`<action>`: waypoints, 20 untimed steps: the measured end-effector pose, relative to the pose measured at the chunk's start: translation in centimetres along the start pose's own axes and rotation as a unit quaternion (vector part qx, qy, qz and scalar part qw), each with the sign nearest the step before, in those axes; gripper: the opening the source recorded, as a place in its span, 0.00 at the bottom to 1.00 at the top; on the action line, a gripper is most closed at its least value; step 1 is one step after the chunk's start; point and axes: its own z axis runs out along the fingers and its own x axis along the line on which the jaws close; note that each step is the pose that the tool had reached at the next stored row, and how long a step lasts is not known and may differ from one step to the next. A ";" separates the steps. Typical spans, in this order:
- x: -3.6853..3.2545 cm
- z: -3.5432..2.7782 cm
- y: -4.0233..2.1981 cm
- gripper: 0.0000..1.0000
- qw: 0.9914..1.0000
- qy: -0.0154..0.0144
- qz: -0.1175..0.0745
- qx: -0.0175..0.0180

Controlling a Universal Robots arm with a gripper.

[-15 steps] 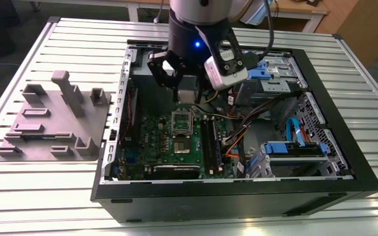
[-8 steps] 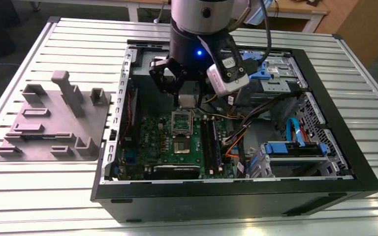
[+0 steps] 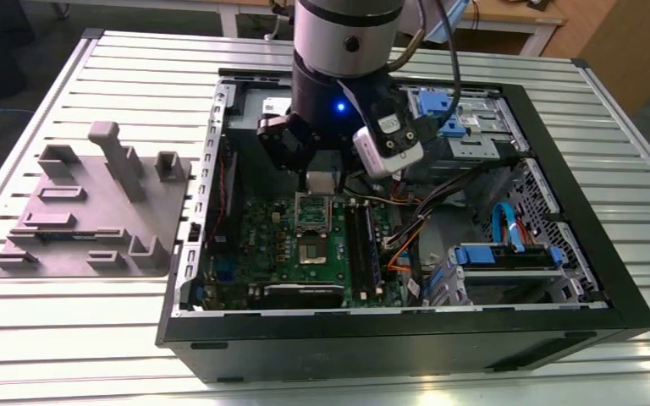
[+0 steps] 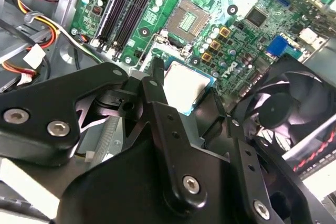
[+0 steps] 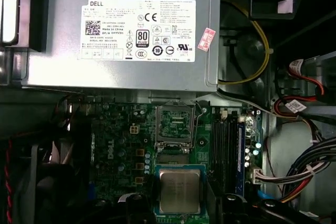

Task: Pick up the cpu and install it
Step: 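Place the cpu into insertion slot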

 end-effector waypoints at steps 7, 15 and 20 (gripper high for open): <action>-0.02 1.28 -0.10 0.47 1.000 0.000 0.000 0.000; -0.03 2.49 -0.14 0.47 1.000 0.000 0.000 0.000; -0.04 2.80 -0.19 0.47 1.000 0.000 0.000 0.000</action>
